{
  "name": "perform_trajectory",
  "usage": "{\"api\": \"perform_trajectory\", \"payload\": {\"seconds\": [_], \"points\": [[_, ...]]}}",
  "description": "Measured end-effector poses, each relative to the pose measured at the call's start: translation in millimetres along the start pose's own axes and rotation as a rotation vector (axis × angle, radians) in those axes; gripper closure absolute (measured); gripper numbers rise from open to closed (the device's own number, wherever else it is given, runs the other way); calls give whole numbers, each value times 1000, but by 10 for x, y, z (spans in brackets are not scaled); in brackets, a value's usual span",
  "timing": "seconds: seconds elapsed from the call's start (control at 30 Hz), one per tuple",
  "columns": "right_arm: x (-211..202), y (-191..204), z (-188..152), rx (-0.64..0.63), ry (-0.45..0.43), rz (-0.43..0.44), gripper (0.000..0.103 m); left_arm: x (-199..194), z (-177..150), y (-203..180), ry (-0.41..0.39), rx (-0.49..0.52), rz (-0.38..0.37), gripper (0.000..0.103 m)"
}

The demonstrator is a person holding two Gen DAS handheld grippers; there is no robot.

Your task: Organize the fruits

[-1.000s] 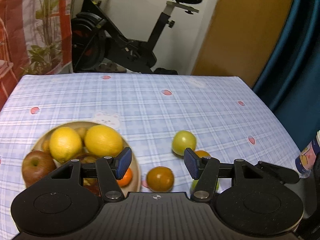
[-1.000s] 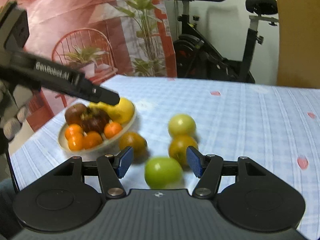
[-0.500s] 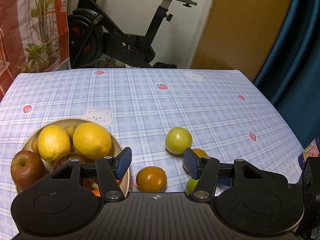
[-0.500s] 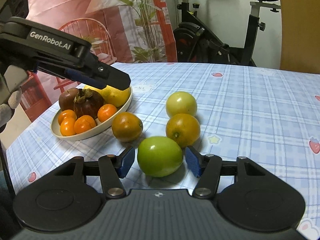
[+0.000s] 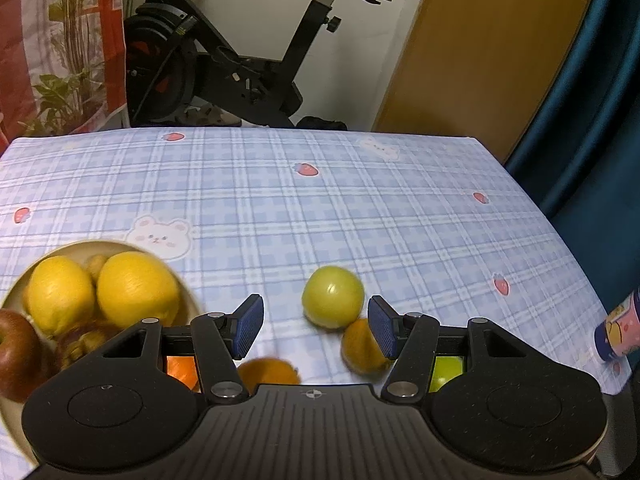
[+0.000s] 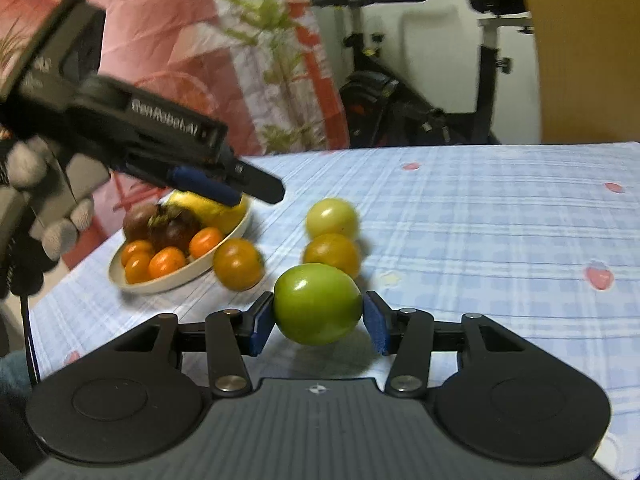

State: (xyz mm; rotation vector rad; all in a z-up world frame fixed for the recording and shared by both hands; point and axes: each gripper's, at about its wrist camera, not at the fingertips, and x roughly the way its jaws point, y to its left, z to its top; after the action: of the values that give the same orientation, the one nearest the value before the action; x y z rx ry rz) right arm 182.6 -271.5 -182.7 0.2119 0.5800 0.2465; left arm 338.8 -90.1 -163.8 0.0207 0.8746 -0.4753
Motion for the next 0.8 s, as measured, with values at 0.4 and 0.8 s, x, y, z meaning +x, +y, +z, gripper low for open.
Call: {"api": "perform_trajectory", "payload": {"seconds": [0.4,0.8], "points": [[-132,-391,25,172,-47,-61,53,473,105,-166,33,2,-2,42],[-119,-442,20,204,-29,-39,53,673,40,-141,74,8,8,44]]}}
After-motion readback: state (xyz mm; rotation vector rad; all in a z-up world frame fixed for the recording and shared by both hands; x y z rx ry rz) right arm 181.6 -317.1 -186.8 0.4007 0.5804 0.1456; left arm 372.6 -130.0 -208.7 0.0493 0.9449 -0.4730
